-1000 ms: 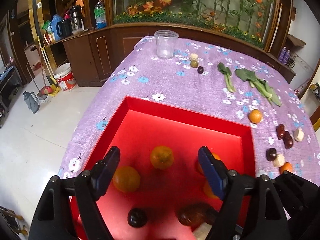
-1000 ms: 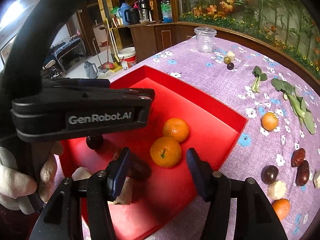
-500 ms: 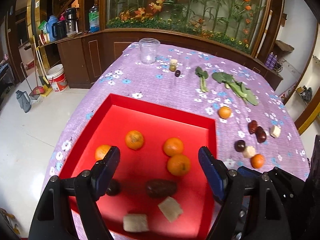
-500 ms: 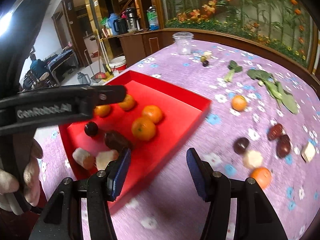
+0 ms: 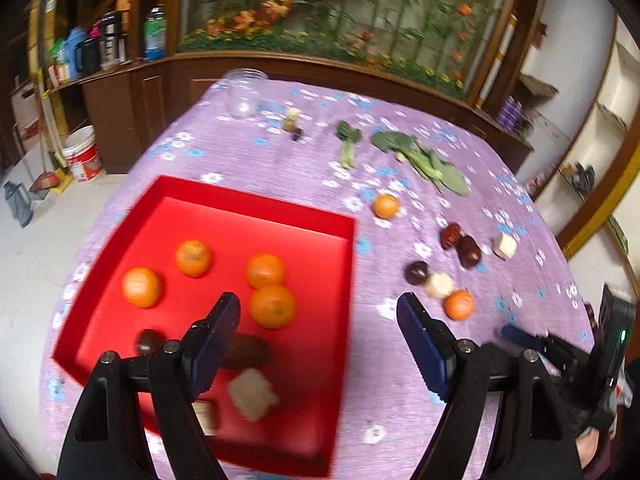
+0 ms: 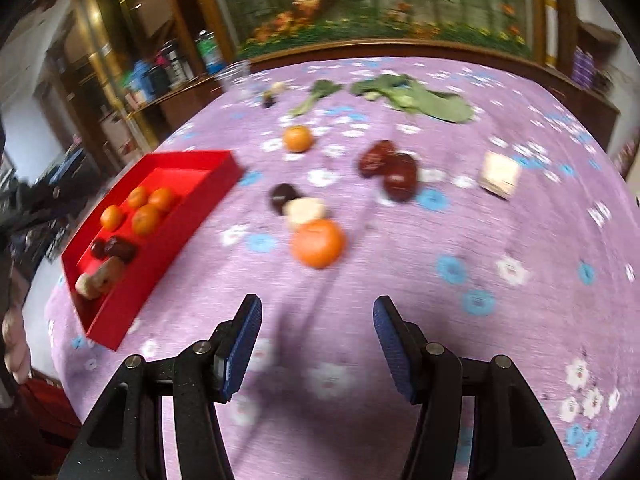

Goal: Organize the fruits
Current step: 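Move both tools back over the remaining fruit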

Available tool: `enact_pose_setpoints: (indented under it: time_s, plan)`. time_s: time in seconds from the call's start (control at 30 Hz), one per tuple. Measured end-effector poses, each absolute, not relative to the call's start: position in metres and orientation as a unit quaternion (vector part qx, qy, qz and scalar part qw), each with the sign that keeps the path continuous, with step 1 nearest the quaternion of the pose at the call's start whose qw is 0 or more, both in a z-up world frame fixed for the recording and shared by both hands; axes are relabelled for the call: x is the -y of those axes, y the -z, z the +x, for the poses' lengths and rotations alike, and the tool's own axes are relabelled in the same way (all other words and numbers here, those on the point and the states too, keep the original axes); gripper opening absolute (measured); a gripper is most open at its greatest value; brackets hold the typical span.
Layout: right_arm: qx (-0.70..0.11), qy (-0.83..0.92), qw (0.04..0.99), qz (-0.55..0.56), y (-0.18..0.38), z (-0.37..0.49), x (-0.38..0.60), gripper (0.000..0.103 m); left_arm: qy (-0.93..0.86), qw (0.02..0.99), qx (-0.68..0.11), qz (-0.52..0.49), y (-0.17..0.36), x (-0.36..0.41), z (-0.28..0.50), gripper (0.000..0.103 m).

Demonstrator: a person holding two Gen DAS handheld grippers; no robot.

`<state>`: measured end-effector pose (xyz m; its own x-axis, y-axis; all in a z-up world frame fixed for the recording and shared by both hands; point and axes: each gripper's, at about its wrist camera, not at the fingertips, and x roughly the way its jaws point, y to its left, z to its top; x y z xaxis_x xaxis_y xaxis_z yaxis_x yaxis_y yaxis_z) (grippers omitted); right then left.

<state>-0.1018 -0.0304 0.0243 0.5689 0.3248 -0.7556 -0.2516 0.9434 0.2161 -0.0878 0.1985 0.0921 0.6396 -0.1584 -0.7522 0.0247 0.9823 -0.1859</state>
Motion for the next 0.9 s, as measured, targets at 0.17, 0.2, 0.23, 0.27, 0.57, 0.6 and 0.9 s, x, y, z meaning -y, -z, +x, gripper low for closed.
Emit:
enact_pose_setpoints:
  time_s: [0.17, 0.2, 0.23, 0.27, 0.57, 0.6, 0.9]
  plan:
    - [-0.431, -0.158, 0.886, 0.061, -0.028, -0.093, 0.048, 0.063, 0.073, 0.894, -0.437, -0.063, -0.084, -0.170, -0.078, 0.080]
    - [-0.430, -0.160, 0.886, 0.059, -0.029, -0.090, 0.049, 0.063, 0.077, 0.892, -0.441, -0.063, -0.083, -0.165, -0.076, 0.080]
    - [-0.430, -0.162, 0.886, 0.057, -0.029, -0.087, 0.047, 0.063, 0.080, 0.891, -0.442, -0.063, -0.082, -0.162, -0.074, 0.080]
    - [-0.430, -0.165, 0.886, 0.055, -0.030, -0.085, 0.046, 0.063, 0.084, 0.890, -0.444, -0.059, -0.081, -0.156, -0.071, 0.080]
    - [-0.439, -0.203, 0.875, 0.029, -0.022, -0.063, 0.019, 0.063, 0.085, 0.888, -0.448, -0.059, -0.082, -0.146, -0.039, 0.080]
    - [-0.439, -0.205, 0.874, 0.031, -0.021, -0.061, 0.017, 0.063, 0.080, 0.889, -0.448, -0.055, -0.082, -0.145, -0.029, 0.080]
    - [-0.446, -0.222, 0.866, 0.043, -0.016, -0.047, 0.018, 0.063, 0.083, 0.869, -0.485, -0.052, -0.072, -0.133, 0.062, 0.080]
